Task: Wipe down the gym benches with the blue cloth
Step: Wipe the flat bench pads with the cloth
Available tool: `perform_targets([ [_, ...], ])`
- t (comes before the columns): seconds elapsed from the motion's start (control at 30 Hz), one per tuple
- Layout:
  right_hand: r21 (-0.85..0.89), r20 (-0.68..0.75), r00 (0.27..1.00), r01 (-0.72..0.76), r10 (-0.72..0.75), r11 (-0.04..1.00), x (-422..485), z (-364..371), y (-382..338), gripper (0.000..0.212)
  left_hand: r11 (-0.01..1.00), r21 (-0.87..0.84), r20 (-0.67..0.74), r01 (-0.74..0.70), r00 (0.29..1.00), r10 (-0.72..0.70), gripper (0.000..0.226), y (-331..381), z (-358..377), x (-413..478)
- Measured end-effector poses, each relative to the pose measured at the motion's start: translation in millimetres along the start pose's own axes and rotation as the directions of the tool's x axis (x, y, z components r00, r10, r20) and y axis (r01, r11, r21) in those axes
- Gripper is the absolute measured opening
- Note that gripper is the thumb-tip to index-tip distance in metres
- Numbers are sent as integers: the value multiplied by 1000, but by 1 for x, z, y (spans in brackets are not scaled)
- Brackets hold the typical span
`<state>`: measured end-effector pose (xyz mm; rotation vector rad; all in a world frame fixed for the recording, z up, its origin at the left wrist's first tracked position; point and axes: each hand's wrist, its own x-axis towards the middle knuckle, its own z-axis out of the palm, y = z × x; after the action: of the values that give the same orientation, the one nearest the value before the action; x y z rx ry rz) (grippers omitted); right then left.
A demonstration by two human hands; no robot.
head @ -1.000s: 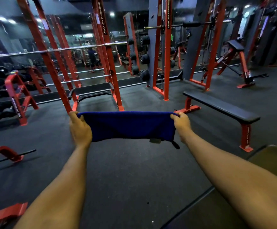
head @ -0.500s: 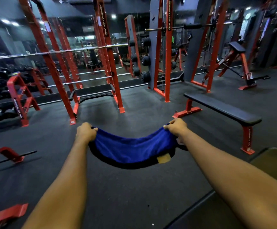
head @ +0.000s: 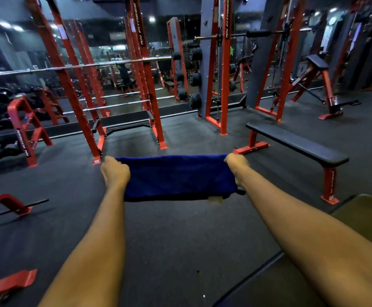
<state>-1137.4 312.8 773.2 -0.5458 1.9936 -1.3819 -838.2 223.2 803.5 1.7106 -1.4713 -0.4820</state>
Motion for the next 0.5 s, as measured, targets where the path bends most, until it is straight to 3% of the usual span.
perform_targets([
  [0.1,104,64,998,-20,13,994,-1,3,4,33,994,-107,-129,-33,991,19,26,4,-3,-8],
  [0.3,-69,185,980,86,-72,994,4,-8,15,35,986,-132,-224,-106,972,74,28,-2,-6,-3],
  [0.5,-143,382,924,82,-21,986,-2,-30,4,12,986,-137,-259,-98,964,60,28,-16,-10,-6],
])
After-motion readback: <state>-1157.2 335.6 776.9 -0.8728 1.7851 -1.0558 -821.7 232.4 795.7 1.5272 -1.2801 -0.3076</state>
